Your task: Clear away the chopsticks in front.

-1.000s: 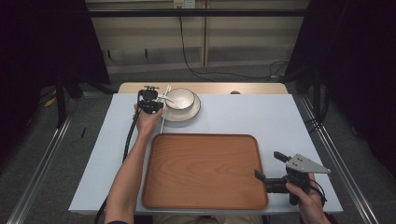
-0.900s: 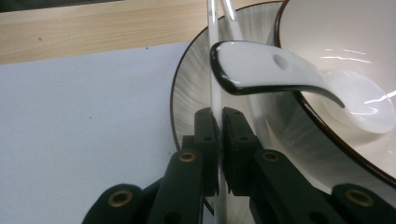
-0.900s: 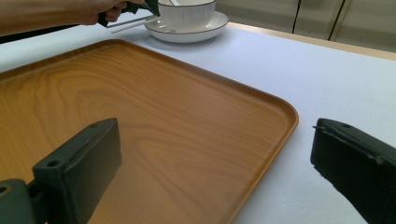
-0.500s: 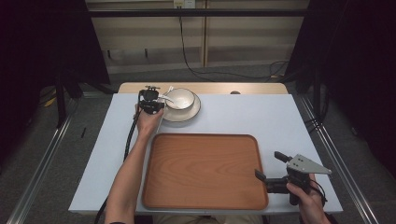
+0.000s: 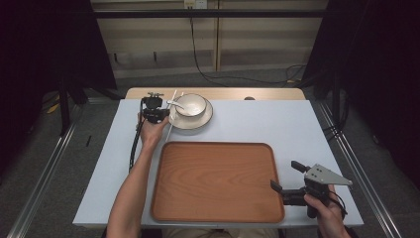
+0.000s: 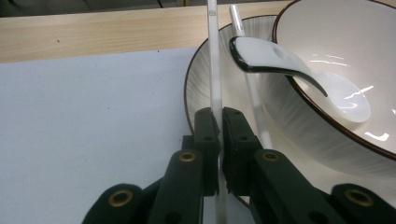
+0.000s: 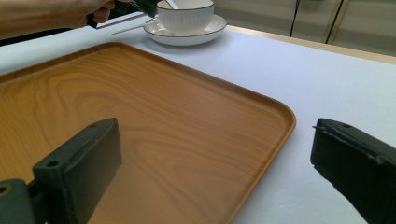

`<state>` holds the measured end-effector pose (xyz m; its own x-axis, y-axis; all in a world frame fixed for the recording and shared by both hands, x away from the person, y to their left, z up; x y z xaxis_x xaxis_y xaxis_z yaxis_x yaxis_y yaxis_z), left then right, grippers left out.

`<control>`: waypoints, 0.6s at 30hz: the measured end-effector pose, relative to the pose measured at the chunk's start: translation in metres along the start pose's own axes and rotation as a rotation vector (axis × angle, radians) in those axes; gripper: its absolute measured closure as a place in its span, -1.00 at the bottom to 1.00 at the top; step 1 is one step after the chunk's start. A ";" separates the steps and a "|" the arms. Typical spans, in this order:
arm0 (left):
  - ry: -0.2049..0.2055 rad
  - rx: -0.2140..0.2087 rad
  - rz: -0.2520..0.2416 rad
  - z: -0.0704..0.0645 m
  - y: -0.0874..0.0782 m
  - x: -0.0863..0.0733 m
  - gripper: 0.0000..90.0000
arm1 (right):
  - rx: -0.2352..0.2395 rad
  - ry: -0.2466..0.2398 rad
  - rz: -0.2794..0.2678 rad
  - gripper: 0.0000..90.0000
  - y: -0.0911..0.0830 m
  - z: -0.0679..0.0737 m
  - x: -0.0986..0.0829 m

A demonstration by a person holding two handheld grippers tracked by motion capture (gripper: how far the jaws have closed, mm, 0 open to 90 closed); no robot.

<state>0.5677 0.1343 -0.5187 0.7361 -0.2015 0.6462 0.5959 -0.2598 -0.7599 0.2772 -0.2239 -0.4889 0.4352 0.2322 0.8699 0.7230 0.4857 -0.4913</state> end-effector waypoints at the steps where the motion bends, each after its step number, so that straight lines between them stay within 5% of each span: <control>1: 0.002 0.001 -0.006 0.000 -0.002 -0.001 0.90 | 0.000 0.000 0.000 -0.96 0.000 0.000 0.000; 18: -0.041 0.013 -0.037 0.005 -0.028 -0.025 0.90 | -0.006 -0.009 -0.008 -0.96 -0.002 0.000 0.001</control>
<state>0.5342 0.1515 -0.5140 0.7259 -0.1528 0.6707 0.6269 -0.2544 -0.7364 0.2765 -0.2240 -0.4868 0.4243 0.2355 0.8744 0.7298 0.4827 -0.4842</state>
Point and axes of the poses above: each handheld gripper's, and its own axes: y roughly forward along the jaws, x roughly out of its top, z roughly to its left, the point moved 10 cm from there along y, roughly forward along the jaws, and after that the axes turned 8 degrees about z, right-handed, at the moved point
